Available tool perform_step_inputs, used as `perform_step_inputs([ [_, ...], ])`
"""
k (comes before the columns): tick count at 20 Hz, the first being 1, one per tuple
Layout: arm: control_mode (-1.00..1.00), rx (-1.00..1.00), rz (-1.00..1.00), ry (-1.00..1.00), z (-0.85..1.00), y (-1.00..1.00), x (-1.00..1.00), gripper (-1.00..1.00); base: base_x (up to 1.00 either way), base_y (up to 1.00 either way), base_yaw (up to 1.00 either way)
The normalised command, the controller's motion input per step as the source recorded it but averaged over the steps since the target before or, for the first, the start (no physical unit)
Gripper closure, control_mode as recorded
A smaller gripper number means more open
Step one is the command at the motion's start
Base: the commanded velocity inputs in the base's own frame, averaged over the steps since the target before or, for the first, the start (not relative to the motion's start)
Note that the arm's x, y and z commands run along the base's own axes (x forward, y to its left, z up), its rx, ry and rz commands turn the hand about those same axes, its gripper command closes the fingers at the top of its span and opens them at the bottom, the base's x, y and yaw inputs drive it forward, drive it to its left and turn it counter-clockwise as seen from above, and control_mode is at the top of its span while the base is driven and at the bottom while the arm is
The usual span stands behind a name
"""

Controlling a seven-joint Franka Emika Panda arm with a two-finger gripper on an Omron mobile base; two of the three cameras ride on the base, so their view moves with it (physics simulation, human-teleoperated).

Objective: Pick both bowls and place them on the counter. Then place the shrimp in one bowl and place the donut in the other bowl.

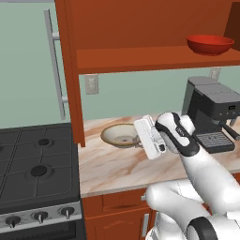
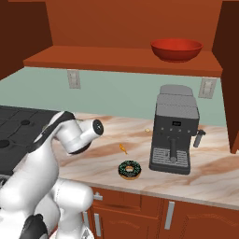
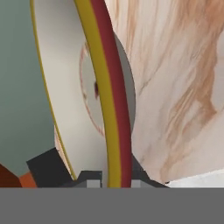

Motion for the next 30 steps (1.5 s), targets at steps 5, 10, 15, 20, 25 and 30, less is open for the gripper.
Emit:
perform_step_inputs([
  [5,-1.00,0.00,0.06,-0.01,-0.24,0.00,0.56,1.00,0.00,0.00,0.00],
  [10,-1.00,0.00,0.01,0.04,-0.10,0.00,0.53,1.00,0.00,0.00,0.00],
  [15,-1.00,0.00,0.03,0.02,-0.08,0.03,0.17,1.00,0.00,0.00,0.00],
  [20,-1.00,0.00,0.04,0.00,-0.24,0.09,0.03,1.00,0.00,0.00,0.00],
  [25,-1.00,0.00,0.00,0.00,-0.27,0.10,0.18,1.00,0.00,0.00,0.00],
  [30,-1.00,0.00,0.00,0.00,-0.33,0.10,0.21,1.00,0.00,0.00,0.00],
])
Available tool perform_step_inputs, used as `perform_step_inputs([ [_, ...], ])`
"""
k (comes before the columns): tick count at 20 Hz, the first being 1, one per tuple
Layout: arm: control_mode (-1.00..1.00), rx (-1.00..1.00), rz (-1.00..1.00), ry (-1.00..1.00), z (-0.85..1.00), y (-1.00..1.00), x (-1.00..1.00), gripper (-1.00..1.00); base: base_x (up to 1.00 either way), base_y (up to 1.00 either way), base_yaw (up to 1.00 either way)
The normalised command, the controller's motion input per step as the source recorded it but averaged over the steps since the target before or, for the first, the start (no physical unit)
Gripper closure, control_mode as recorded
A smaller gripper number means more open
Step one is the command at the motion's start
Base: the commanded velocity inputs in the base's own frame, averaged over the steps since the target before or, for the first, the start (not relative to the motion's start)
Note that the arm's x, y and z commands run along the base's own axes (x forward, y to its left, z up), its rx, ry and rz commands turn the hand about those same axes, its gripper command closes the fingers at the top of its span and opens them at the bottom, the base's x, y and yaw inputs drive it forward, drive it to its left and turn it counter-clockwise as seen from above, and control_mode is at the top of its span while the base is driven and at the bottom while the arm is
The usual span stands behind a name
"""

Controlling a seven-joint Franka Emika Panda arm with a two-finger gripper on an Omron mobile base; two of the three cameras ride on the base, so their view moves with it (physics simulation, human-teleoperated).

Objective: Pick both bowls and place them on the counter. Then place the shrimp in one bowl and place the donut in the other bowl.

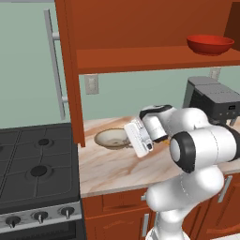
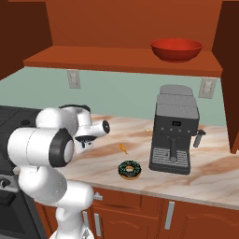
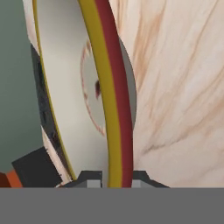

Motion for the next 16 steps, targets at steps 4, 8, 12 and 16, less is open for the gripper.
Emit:
perform_step_inputs([
  [4,-1.00,0.00,0.00,0.00,-0.33,0.03,0.17,1.00,0.00,0.00,0.00],
  [8,-1.00,0.00,0.00,0.00,-0.32,0.08,0.24,1.00,0.00,0.00,0.00],
  [12,-1.00,0.00,0.00,0.00,-0.24,0.03,0.13,1.00,0.00,0.00,0.00],
  [16,-1.00,0.00,0.00,0.00,-0.21,0.02,0.17,1.00,0.00,0.00,0.00],
])
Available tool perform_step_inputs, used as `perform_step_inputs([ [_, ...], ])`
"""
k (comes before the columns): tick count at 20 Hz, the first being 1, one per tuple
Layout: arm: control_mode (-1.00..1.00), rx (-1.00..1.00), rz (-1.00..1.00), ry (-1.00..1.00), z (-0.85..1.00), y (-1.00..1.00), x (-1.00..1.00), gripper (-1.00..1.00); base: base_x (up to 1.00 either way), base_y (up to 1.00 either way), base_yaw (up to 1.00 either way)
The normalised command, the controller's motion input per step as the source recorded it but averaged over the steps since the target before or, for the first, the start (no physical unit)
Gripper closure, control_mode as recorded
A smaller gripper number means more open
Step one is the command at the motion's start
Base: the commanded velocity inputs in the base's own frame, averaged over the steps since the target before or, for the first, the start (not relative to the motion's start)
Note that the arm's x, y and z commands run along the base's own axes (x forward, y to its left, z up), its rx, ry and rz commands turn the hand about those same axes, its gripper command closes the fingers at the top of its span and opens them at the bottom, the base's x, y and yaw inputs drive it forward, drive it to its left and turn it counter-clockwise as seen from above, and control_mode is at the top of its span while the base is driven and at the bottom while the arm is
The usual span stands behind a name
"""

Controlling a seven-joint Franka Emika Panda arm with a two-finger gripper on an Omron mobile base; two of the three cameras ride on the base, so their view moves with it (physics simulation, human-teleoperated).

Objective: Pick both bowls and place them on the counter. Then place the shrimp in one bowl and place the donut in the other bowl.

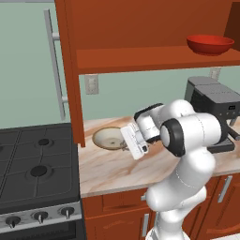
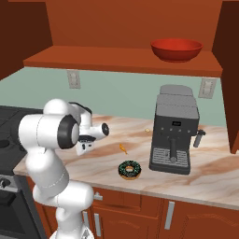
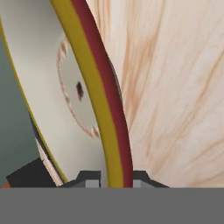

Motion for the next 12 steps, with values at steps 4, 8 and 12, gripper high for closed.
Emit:
perform_step_inputs([
  [4,-1.00,0.00,0.01,0.00,-0.07,0.00,0.02,1.00,0.00,0.00,0.00],
  [8,-1.00,0.00,0.02,0.00,-0.02,0.00,0.00,-1.00,0.00,0.00,0.00],
  [12,-1.00,0.00,0.03,-0.03,0.01,-0.06,-0.03,-1.00,0.00,0.00,0.00],
])
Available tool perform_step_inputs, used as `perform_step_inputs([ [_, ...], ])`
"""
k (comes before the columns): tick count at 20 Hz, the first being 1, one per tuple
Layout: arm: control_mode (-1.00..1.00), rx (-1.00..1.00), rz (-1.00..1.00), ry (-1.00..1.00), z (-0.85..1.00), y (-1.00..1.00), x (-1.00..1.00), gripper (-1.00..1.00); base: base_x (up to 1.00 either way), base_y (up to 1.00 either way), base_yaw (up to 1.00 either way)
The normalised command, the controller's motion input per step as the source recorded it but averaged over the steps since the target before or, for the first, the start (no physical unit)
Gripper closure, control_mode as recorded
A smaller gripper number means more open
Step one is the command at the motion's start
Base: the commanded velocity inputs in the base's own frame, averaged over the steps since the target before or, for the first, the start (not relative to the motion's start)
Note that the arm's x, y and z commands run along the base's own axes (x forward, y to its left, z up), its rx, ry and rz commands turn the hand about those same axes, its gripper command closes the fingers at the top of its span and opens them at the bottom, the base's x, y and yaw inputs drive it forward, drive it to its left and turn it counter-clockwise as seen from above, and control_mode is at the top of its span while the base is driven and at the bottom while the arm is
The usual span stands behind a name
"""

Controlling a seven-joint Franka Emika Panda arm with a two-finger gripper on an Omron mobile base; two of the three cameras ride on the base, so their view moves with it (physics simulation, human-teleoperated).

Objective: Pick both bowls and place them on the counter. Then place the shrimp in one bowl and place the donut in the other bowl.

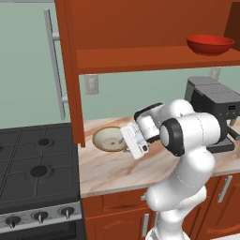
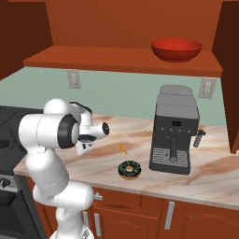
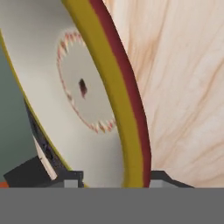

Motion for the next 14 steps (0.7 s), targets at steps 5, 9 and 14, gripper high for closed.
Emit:
perform_step_inputs([
  [5,-1.00,0.00,0.00,-0.11,0.08,-0.12,-0.24,-1.00,0.00,0.00,0.00],
  [9,-1.00,0.00,0.00,-0.17,0.25,-0.12,-0.29,-1.00,0.00,0.00,0.00],
  [14,-1.00,0.00,0.00,-0.25,0.29,-0.14,-0.43,-1.00,0.00,0.00,0.00],
])
